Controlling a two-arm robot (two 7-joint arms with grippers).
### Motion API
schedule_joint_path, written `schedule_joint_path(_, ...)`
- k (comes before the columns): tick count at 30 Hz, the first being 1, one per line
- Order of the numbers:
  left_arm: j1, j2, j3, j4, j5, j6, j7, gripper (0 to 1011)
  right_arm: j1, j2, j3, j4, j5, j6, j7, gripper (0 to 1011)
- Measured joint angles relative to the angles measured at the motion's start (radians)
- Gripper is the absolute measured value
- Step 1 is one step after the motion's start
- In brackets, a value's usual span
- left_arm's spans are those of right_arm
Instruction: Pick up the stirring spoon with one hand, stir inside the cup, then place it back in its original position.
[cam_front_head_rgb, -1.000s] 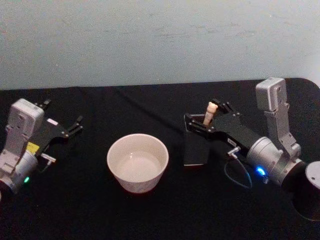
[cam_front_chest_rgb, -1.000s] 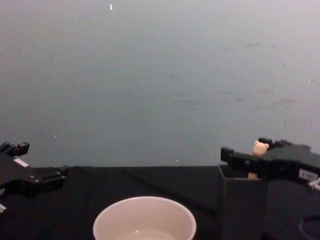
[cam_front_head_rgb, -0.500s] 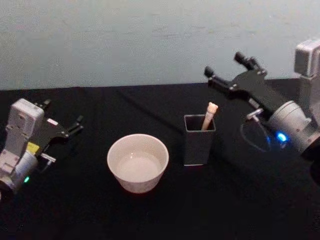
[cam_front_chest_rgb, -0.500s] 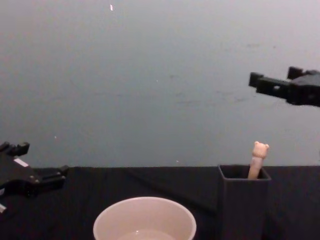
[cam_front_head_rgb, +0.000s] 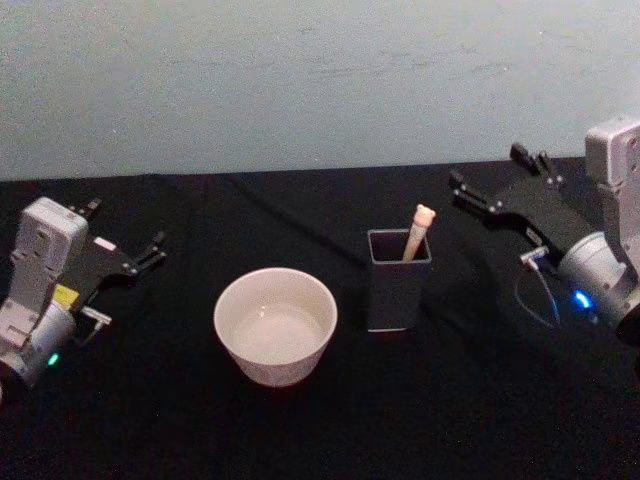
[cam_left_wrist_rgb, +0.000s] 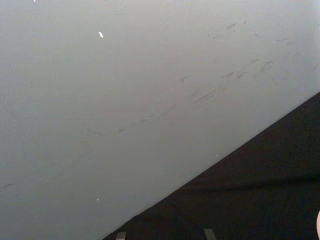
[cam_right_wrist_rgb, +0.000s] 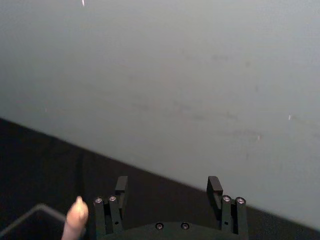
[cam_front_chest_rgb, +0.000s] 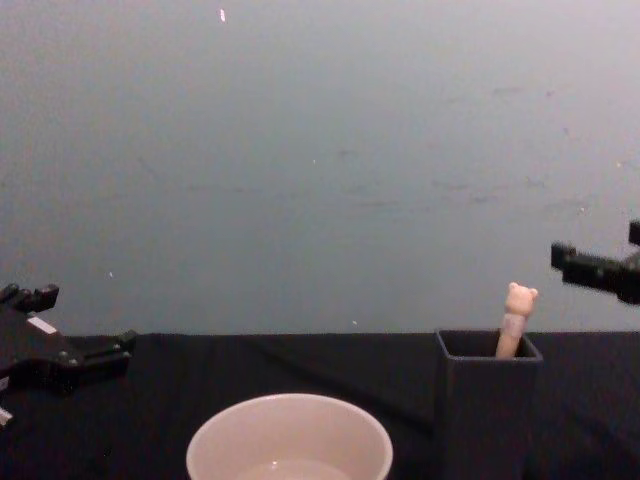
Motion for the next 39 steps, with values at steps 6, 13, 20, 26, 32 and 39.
schedule_joint_path(6,0.000,0.000,0.000,0.000,0.000,0.000,0.000,1001,-0.013,-0.008,-0.006,0.040,-0.031,0.016,0.005,1002)
schedule_joint_path(13,0.000,0.000,0.000,0.000,0.000,0.000,0.000,1001,-0.017,-0.017,-0.016,0.082,-0.065,0.032,0.022,1002)
schedule_joint_path(20,0.000,0.000,0.000,0.000,0.000,0.000,0.000,1001,-0.011,-0.024,-0.019,0.105,-0.086,0.039,0.027,1002)
schedule_joint_path(26,0.000,0.000,0.000,0.000,0.000,0.000,0.000,1001,-0.011,-0.024,-0.019,0.103,-0.086,0.039,0.027,1002)
schedule_joint_path(32,0.000,0.000,0.000,0.000,0.000,0.000,0.000,1001,-0.012,-0.023,-0.019,0.101,-0.085,0.038,0.027,1002)
schedule_joint_path(39,0.000,0.000,0.000,0.000,0.000,0.000,0.000,1002,-0.012,-0.023,-0.018,0.100,-0.084,0.037,0.027,1002)
